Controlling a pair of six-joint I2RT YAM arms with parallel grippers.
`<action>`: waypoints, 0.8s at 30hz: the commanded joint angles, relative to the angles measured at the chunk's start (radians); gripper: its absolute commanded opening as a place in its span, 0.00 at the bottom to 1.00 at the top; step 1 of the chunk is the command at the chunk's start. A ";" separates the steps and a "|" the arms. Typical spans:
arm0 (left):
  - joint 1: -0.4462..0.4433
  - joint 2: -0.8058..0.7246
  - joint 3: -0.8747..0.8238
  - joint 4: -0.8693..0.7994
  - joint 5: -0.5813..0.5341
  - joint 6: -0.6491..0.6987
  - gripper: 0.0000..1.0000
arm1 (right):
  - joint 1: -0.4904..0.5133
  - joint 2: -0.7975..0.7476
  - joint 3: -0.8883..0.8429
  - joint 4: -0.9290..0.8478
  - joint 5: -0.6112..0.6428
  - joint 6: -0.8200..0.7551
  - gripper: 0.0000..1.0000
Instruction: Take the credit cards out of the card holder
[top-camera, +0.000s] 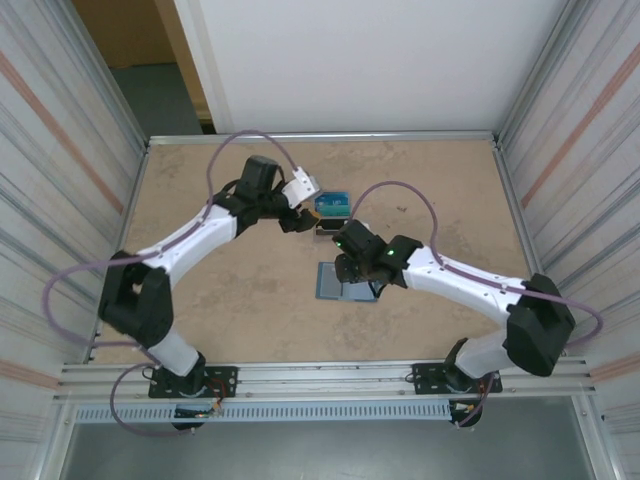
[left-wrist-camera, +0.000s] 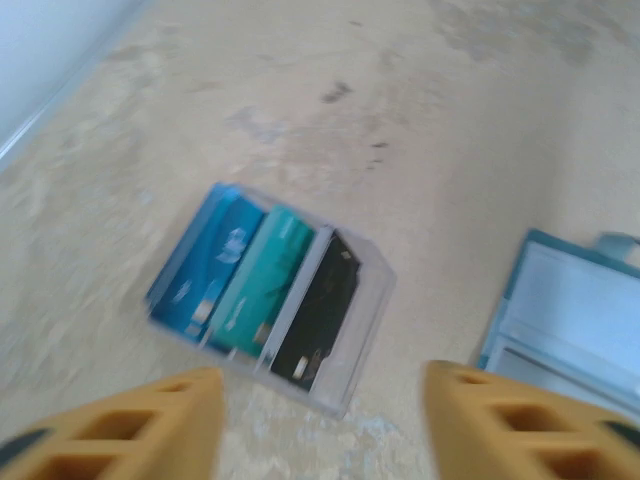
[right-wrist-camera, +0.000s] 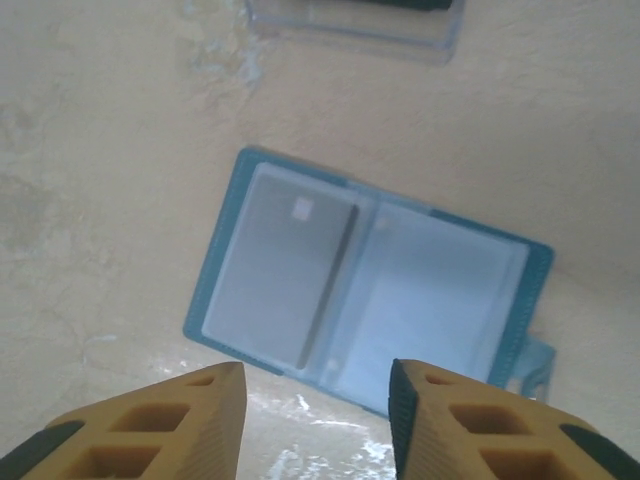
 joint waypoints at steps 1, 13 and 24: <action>0.013 -0.151 -0.128 0.138 -0.265 -0.207 0.70 | 0.027 0.086 0.056 -0.033 0.027 0.062 0.36; 0.024 -0.455 -0.409 0.221 -0.709 -0.462 0.99 | 0.058 0.390 0.226 -0.072 -0.003 0.049 0.40; 0.031 -0.444 -0.426 0.225 -0.745 -0.496 0.99 | 0.059 0.484 0.247 -0.074 -0.015 0.051 0.49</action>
